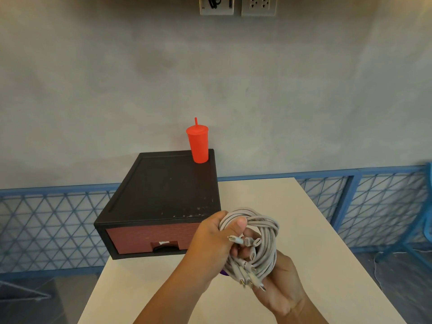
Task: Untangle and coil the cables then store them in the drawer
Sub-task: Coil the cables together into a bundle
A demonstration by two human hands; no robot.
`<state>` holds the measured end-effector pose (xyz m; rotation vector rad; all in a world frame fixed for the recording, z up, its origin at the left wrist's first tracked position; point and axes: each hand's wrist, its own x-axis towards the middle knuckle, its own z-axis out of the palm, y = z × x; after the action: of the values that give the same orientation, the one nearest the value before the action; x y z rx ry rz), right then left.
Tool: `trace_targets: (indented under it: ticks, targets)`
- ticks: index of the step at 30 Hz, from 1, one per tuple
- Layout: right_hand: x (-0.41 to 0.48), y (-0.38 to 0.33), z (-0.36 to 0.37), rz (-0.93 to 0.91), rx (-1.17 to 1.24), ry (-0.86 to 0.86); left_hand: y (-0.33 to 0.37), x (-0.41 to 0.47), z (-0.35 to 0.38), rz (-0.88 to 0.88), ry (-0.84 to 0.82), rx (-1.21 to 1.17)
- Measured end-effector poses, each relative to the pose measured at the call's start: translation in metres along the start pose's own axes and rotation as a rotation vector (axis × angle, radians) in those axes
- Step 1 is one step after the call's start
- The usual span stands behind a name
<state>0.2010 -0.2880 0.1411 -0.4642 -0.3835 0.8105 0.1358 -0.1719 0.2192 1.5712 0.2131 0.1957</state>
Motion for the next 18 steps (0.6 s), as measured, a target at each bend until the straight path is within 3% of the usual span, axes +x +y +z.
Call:
trace_targets:
  ticks: [5,8,11,14,18]
  targets:
    - [0.000,-0.002,0.001,0.089,0.089,0.018,-0.004,0.005,-0.005,0.015,0.100,0.080]
    - [0.002,-0.007,-0.004,0.019,0.036,0.023,-0.007,0.007,-0.008,0.106,0.147,0.191]
    - [0.005,-0.006,0.006,0.072,0.026,-0.045,-0.007,0.007,-0.008,0.214,0.212,0.340]
    - [0.009,-0.008,0.019,0.041,-0.156,-0.012,-0.012,0.009,-0.005,0.298,0.265,0.442]
    - [0.014,-0.008,0.025,0.166,-0.321,0.119,-0.020,0.009,-0.003,0.265,0.276,0.392]
